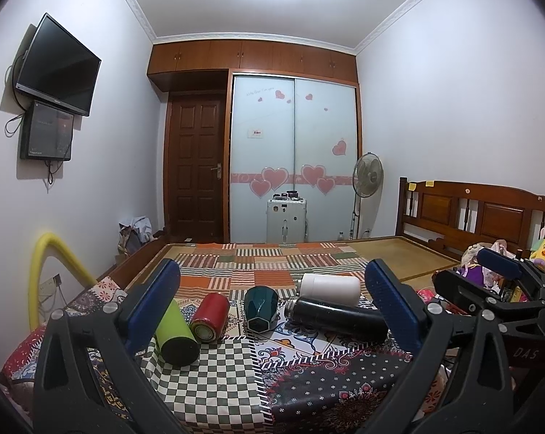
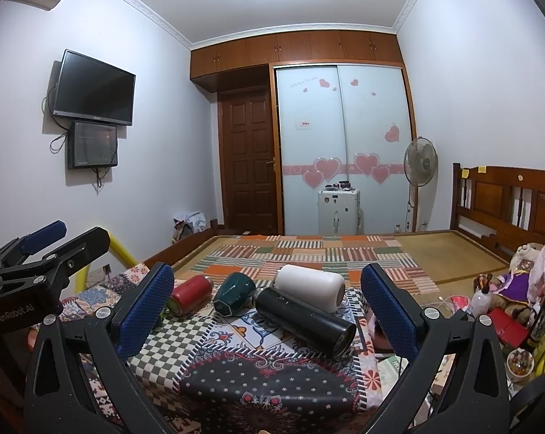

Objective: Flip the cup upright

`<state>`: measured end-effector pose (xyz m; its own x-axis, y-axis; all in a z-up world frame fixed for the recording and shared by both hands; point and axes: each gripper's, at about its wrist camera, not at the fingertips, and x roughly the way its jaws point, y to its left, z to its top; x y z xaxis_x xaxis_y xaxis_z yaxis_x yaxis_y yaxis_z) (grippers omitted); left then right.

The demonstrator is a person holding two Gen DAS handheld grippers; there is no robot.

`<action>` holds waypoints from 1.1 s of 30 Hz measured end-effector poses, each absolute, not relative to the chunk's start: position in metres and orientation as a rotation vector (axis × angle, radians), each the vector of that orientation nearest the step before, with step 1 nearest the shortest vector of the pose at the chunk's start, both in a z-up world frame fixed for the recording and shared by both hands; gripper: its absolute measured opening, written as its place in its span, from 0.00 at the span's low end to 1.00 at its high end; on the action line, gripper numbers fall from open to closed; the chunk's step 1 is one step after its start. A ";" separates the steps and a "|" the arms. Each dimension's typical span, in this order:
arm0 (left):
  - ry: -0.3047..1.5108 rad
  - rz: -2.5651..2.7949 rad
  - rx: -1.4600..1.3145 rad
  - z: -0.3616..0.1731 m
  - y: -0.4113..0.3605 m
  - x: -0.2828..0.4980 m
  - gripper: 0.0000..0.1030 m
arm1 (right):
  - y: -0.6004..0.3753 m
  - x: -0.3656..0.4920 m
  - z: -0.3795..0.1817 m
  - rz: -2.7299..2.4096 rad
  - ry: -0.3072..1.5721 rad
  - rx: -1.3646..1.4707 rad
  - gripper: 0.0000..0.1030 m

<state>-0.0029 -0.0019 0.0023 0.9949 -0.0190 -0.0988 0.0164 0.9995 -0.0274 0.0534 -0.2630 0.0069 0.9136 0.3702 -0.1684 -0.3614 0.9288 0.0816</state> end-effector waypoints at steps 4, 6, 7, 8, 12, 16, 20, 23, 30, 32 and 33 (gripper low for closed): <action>0.098 -0.016 -0.026 0.002 -0.003 -0.003 1.00 | -0.263 0.053 0.007 0.375 0.183 0.050 1.00; 0.099 -0.018 -0.026 0.002 -0.003 -0.003 1.00 | -0.263 0.054 0.007 0.375 0.184 0.053 1.00; 0.099 -0.018 -0.025 0.002 -0.003 -0.003 1.00 | -0.263 0.054 0.007 0.374 0.185 0.054 1.00; 0.099 -0.017 -0.024 0.002 -0.004 -0.003 1.00 | -0.262 0.055 0.007 0.373 0.186 0.054 1.00; 0.098 -0.010 -0.020 0.000 -0.004 -0.002 1.00 | -0.264 0.057 0.003 0.371 0.191 0.056 1.00; 0.106 -0.014 -0.019 -0.003 -0.003 0.005 1.00 | -0.263 0.063 -0.001 0.367 0.204 0.041 1.00; 0.138 -0.005 -0.017 -0.011 0.001 0.020 1.00 | -0.261 0.081 -0.006 0.386 0.251 -0.017 1.00; 0.175 0.009 -0.026 -0.019 0.006 0.037 1.00 | -0.258 0.103 -0.010 0.402 0.297 -0.079 1.00; 0.246 0.016 -0.045 -0.042 0.019 0.077 1.00 | -0.245 0.160 -0.020 0.449 0.400 -0.258 1.00; 0.260 0.024 -0.050 -0.049 0.022 0.086 1.00 | -0.236 0.182 -0.028 0.481 0.458 -0.311 1.00; 0.272 0.029 -0.050 -0.053 0.023 0.093 1.00 | -0.232 0.190 -0.032 0.499 0.483 -0.334 1.00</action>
<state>0.0930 0.0231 -0.0533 0.9628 0.0218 -0.2693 -0.0354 0.9983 -0.0457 0.1904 -0.2325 -0.0323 0.7702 0.3744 -0.5163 -0.5282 0.8282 -0.1873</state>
